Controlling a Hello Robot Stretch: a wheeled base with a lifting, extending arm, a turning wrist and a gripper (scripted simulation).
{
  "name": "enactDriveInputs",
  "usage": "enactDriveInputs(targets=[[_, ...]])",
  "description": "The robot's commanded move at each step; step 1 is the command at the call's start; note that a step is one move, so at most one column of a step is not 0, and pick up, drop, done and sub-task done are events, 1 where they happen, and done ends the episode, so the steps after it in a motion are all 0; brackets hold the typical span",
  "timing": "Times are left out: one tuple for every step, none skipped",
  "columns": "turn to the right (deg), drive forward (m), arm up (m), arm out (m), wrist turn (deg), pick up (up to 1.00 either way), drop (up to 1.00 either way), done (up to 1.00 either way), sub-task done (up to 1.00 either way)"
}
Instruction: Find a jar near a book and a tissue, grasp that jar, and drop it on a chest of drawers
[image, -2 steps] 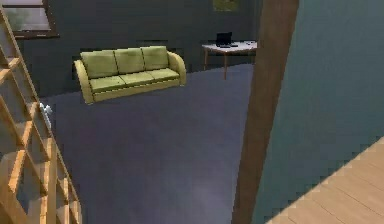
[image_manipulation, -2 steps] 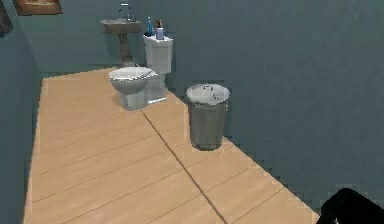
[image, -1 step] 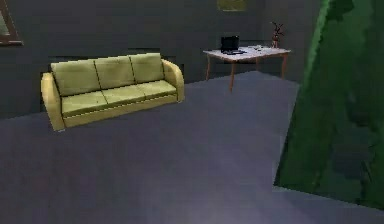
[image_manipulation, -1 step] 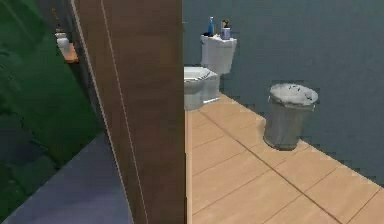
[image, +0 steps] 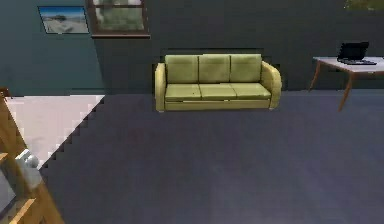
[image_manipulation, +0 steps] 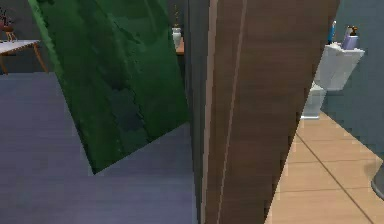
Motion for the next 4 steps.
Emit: enactDriveInputs(targets=[[0.0, 0.3, 0.0, 0.0, 0.0, 0.0, 0.0, 0.0, 0.0], [39.0, 0.0, 0.0, 0.0, 0.0, 0.0, 0.0, 0.0, 0.0], [0.0, 1.0, 0.0, 0.0, 0.0, 0.0, 0.0, 0.0, 0.0], [0.0, 0.45, 0.0, 0.0, 0.0, 0.0, 0.0, 0.0, 0.0]])
